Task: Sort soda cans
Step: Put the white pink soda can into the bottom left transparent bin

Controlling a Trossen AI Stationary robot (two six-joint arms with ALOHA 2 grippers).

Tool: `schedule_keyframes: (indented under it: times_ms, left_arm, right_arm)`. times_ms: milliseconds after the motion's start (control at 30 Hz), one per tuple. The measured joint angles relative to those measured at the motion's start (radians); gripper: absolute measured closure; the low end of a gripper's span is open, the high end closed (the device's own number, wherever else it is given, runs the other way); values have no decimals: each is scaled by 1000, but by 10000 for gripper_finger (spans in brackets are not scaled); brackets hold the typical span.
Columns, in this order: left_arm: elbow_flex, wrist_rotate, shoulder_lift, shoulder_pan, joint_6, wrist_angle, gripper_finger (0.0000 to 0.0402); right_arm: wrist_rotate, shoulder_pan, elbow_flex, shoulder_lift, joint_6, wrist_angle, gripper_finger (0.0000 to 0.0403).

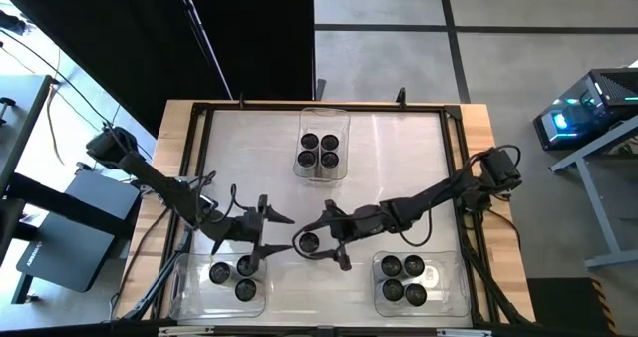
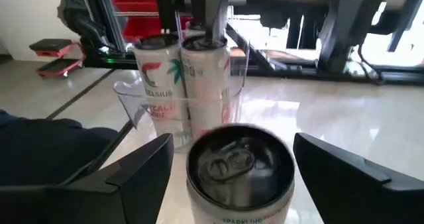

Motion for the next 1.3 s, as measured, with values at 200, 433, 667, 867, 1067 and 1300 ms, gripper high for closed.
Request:
schedule_keyframes:
  times_ms: [200,433,667,867,1067,1300]
  left_arm:
    - [35,35,93,4,110,92,101]
    - [218,178,148,44,176,-190,101]
    - [385,388,169,131,176,-503,85]
    - [514,422,182,186,210,-715,75]
    - [584,435,260,199,202,-817,75]
    - [591,359,289,204,136,-836,75]
  right_arm:
    - [9,9,0,-102,-28,-57,95]
    - [321,113,-1,-258,-18,-313,95]
    - [667,283,-1,-342,7,-429,95]
    - [877,365,-1,-340,-1,-438,95]
    - [907,381,-1,-338,22,-445,95]
    - [907,381,-1,-338,85,-497,95]
